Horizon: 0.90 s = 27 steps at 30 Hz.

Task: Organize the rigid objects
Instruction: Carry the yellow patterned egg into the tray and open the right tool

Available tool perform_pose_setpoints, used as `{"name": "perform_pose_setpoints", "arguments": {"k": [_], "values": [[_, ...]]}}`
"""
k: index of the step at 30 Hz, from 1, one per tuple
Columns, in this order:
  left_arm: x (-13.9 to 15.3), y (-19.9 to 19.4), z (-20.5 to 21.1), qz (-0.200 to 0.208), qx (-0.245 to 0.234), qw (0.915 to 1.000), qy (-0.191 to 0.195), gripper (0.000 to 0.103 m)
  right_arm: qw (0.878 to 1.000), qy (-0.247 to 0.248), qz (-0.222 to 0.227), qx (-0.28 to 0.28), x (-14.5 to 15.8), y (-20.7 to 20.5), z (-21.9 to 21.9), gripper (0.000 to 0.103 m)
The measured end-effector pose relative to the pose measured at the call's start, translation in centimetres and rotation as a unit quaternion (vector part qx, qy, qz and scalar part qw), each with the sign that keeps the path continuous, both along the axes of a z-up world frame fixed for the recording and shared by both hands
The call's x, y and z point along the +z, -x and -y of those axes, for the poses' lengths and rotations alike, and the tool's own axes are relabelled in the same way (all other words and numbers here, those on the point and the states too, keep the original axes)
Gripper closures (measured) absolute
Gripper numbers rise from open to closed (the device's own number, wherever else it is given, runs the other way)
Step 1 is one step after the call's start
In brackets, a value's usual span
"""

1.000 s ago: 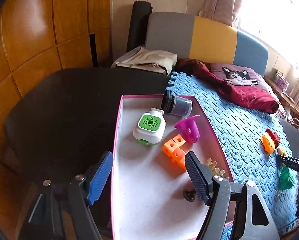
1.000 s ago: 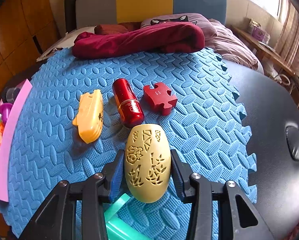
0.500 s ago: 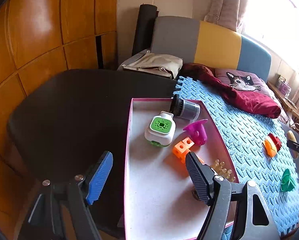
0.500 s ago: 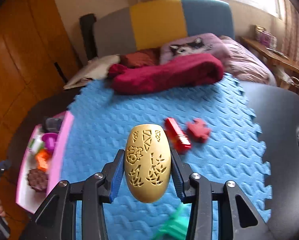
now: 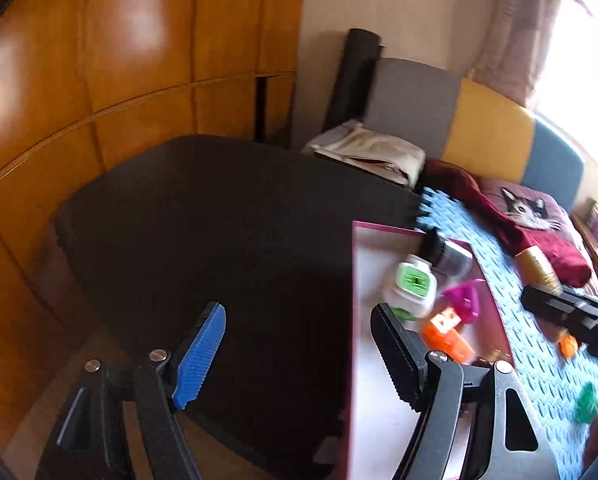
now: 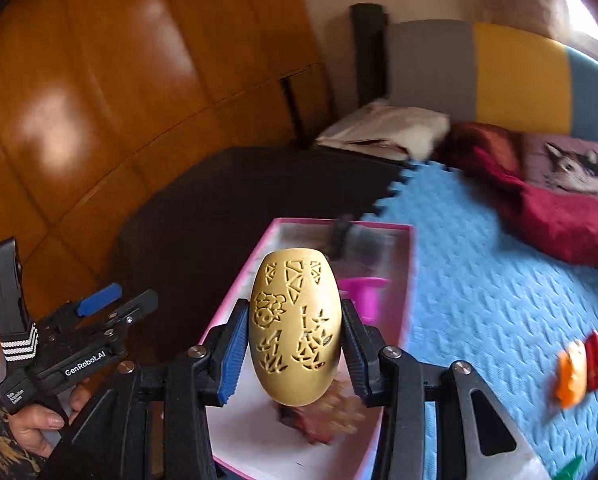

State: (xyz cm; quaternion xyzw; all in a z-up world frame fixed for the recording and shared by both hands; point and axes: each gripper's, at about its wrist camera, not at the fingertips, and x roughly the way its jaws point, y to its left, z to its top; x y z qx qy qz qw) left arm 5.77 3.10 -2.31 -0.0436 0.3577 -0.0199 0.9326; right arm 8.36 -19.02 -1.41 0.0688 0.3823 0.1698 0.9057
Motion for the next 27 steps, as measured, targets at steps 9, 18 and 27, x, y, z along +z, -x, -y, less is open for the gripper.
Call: {"name": "perform_pose_setpoints", "arguments": {"k": [9, 18, 27], "values": [[-0.9, -0.1, -3.0, -0.01, 0.03, 0.9995, 0.003, 0.027, 0.989, 0.104, -0.09, 0.053, -7.5, -3.8, -6.9, 0.059], [-0.9, 0.1, -1.9, -0.008, 0.015, 0.9998, -0.011, 0.027, 0.991, 0.072, -0.109, 0.029, -8.9, -3.5, -4.9, 0.058], [-0.5, 0.5, -0.4, -0.006, -0.002, 0.9998, -0.02, 0.027, 0.998, 0.006, -0.058, -0.011, -5.3, -1.6, -2.1, 0.058]]}}
